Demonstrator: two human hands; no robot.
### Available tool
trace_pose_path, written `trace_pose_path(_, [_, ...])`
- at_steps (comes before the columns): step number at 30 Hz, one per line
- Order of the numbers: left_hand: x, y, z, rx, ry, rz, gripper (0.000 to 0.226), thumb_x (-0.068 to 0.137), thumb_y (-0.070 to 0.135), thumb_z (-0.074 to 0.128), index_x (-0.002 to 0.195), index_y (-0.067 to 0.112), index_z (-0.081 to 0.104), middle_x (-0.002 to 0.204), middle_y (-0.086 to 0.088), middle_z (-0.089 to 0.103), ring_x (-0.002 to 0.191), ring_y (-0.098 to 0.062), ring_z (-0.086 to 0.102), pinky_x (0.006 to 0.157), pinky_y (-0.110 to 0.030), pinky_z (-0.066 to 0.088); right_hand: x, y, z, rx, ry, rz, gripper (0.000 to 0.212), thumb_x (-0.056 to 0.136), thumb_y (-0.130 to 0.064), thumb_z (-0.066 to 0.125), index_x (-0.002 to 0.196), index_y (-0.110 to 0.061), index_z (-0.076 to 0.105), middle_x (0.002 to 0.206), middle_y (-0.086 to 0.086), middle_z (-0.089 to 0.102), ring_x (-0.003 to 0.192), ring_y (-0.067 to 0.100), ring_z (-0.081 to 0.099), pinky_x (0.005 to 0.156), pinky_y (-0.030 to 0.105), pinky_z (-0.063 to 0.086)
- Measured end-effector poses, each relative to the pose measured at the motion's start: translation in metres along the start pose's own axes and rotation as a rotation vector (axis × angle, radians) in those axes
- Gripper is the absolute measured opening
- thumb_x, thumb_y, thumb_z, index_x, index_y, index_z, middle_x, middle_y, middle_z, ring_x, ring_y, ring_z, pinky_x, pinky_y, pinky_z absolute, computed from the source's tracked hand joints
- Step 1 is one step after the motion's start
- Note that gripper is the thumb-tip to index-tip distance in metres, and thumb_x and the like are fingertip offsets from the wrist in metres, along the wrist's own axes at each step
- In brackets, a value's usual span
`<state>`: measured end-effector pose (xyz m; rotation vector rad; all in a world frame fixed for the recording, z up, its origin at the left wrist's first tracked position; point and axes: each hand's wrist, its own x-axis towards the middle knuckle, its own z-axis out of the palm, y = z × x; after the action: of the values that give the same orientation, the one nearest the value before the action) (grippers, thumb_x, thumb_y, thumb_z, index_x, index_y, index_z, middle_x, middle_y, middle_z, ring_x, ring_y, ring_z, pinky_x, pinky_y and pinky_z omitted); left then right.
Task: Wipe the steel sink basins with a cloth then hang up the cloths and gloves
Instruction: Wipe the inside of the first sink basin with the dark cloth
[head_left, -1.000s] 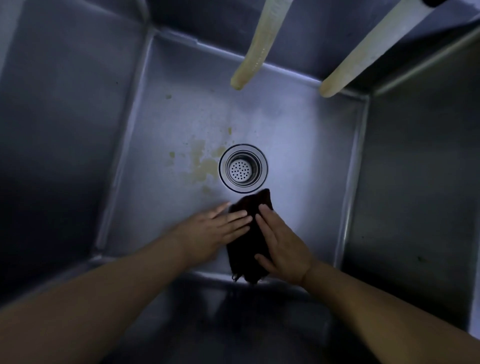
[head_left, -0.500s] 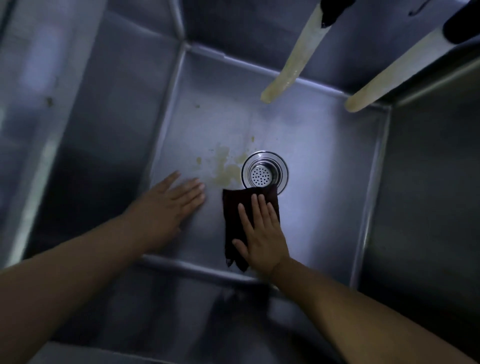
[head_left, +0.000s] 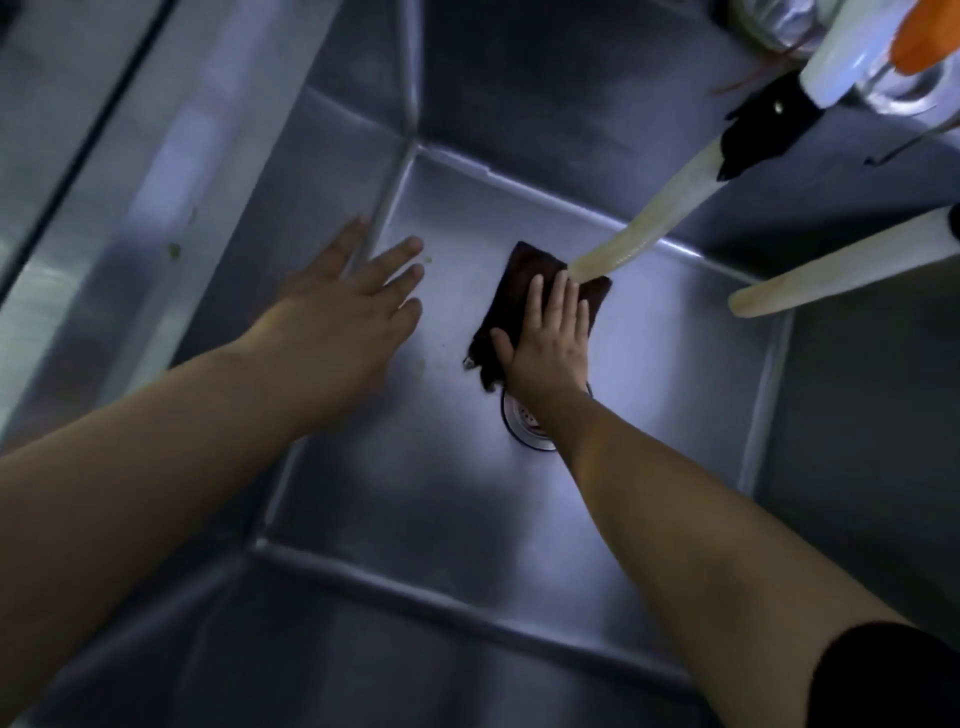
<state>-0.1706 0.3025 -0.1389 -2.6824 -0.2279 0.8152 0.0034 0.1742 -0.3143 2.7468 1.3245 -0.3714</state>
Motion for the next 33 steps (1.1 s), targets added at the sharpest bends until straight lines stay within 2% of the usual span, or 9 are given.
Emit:
trace_pose_path(7, [-0.002,-0.02,0.002,0.039,0.091,-0.013,0.056,0.094,0.039,0.028,0.146,0.017,0.021,0.157,-0.008,0.015,0.146,-0.026,-0.007,0.111,-0.055,-0.013,0.001,0.08,-0.009,0.05,0.035,0.227,0.08,0.092,-0.051,0.04,0.151,-0.008,0.007,0.157,0.024,0.003,0.146,0.035,-0.001,0.118,0.047,-0.001])
trace_pose_path(13, [0.002,-0.021,0.014,-0.043,0.03,0.015,0.052,0.096,0.032,0.031,0.144,0.015,0.023,0.157,-0.009,0.015,0.145,-0.026,-0.009,0.11,-0.055,-0.015,0.043,0.063,-0.022,0.067,-0.004,0.42,0.084,0.085,-0.044,0.039,0.15,-0.003,0.004,0.155,0.028,-0.001,0.144,0.04,-0.006,0.116,0.052,-0.003])
trace_pose_path(16, [0.008,-0.023,0.021,-0.053,0.017,0.004,0.052,0.096,0.03,0.03,0.145,0.014,0.022,0.156,-0.01,0.014,0.145,-0.027,-0.012,0.11,-0.056,-0.013,0.064,0.029,-0.024,0.074,0.009,0.349,0.09,0.081,-0.052,0.036,0.151,-0.006,0.002,0.155,0.027,-0.001,0.144,0.04,-0.008,0.114,0.053,-0.009])
trace_pose_path(19, [0.013,-0.024,0.024,-0.049,-0.004,-0.011,0.057,0.096,0.032,0.033,0.146,0.012,0.015,0.157,-0.011,0.007,0.143,-0.028,-0.018,0.109,-0.058,-0.013,0.083,-0.021,-0.019,0.091,0.053,0.21,0.092,0.078,-0.048,0.049,0.152,-0.012,0.006,0.155,0.028,-0.001,0.144,0.042,-0.006,0.114,0.056,-0.008])
trace_pose_path(23, [0.016,-0.023,0.024,-0.05,0.003,-0.019,0.061,0.095,0.036,0.034,0.146,0.01,0.013,0.157,-0.014,0.003,0.142,-0.031,-0.02,0.109,-0.058,-0.012,0.089,-0.077,-0.008,0.07,0.1,-0.081,0.085,0.081,-0.063,0.029,0.152,-0.02,0.009,0.156,0.026,0.003,0.144,0.041,-0.005,0.113,0.053,-0.01])
trace_pose_path(26, [0.016,-0.023,0.02,-0.067,0.012,-0.011,0.063,0.096,0.037,0.035,0.147,0.009,0.011,0.157,-0.014,0.002,0.143,-0.031,-0.017,0.111,-0.057,-0.009,0.089,-0.078,-0.005,0.019,0.101,-0.22,0.076,0.087,-0.063,0.022,0.152,-0.024,0.011,0.157,0.021,0.006,0.145,0.038,-0.002,0.115,0.051,-0.006])
trace_pose_path(28, [0.01,-0.023,0.013,-0.156,0.059,-0.02,0.058,0.097,0.032,0.035,0.147,0.011,0.015,0.157,-0.013,0.006,0.145,-0.029,-0.01,0.113,-0.054,-0.005,0.089,-0.063,-0.007,-0.031,0.093,-0.299,0.071,0.091,-0.059,0.023,0.152,-0.025,0.009,0.158,0.018,0.006,0.146,0.034,-0.001,0.118,0.048,-0.002])
trace_pose_path(30, [-0.002,-0.025,0.004,-0.237,0.206,-0.026,0.052,0.092,0.028,0.046,0.141,0.013,0.036,0.152,-0.013,0.029,0.144,-0.027,0.015,0.114,-0.05,0.011,0.085,-0.04,-0.011,-0.065,0.087,-0.34,0.07,0.091,-0.056,0.024,0.152,-0.026,0.009,0.159,0.016,0.007,0.146,0.032,0.001,0.119,0.047,0.0])
trace_pose_path(33, [-0.019,-0.039,-0.004,-0.262,0.399,-0.035,0.043,0.074,0.023,0.067,0.116,0.011,0.064,0.126,-0.012,0.061,0.126,-0.029,0.05,0.107,-0.05,0.033,0.07,-0.002,-0.017,-0.044,0.065,-0.239,0.072,0.089,-0.055,0.028,0.152,-0.025,0.01,0.159,0.015,0.004,0.147,0.031,-0.002,0.119,0.047,0.001])
